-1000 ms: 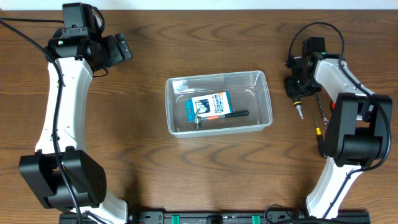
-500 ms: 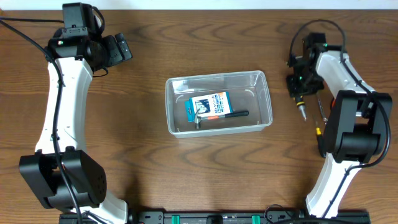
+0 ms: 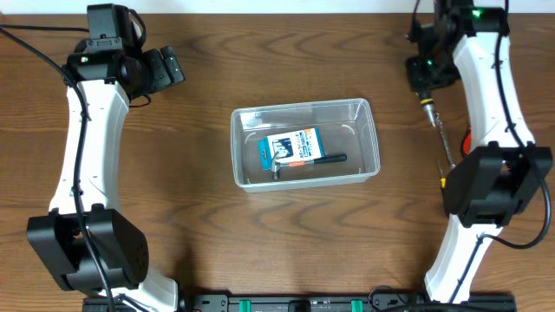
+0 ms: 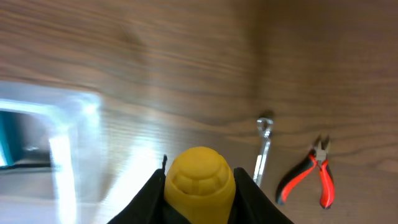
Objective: Pack container
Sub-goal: 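Carry the screwdriver with the right gripper and lower it into the container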
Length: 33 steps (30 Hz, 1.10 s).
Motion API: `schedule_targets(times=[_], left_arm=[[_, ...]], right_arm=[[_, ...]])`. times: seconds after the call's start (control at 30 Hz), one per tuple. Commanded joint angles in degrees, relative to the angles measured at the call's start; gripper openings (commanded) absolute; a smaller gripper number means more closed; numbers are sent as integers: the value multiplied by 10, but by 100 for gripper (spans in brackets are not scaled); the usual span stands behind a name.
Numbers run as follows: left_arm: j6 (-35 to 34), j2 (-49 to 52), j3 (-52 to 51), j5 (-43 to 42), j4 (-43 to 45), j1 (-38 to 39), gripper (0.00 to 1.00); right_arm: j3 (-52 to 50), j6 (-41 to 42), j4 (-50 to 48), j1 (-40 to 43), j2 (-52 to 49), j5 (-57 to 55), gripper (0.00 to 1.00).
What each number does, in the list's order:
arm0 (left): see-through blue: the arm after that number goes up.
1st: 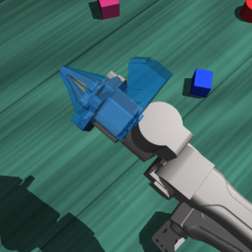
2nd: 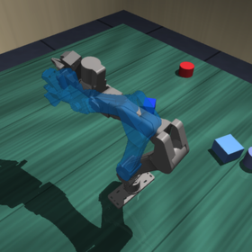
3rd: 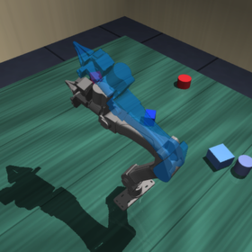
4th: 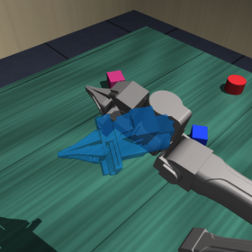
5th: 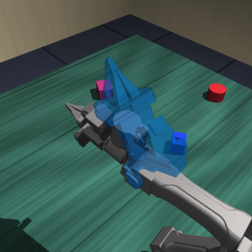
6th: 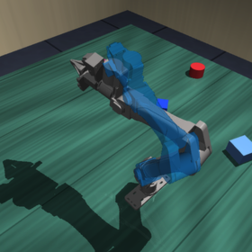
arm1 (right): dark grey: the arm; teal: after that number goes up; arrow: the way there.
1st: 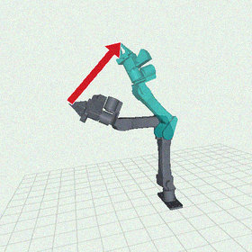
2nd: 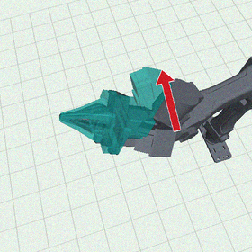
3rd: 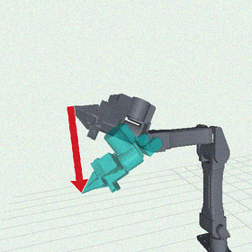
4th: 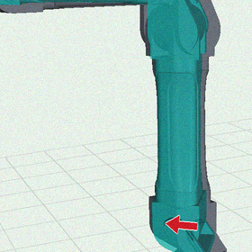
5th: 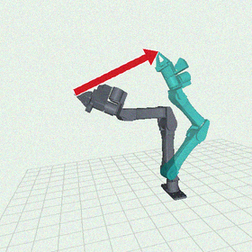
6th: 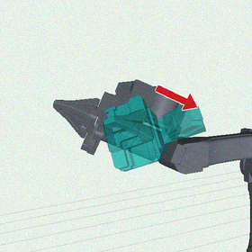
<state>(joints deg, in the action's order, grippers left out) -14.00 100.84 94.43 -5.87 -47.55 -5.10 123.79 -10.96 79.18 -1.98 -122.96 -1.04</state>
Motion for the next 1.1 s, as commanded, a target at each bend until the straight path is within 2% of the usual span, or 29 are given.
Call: schedule_targets(times=[0.0,0.17,0.47,0.73,1.07], left_arm=[[-7,0,8,-1,-1,-1,98],[-7,0,8,-1,-1,-1,98],[-7,0,8,-1,-1,-1,98],[-7,0,8,-1,-1,-1,98],[-7,0,8,-1,-1,-1,98]], right_arm=[[57,46,26,-53,5,5,1],[99,116,59,-123,5,5,1],[103,200,71,-218,5,4,1],[85,239,71,-240,5,4,1],[-17,249,46,-240,5,4,2]])
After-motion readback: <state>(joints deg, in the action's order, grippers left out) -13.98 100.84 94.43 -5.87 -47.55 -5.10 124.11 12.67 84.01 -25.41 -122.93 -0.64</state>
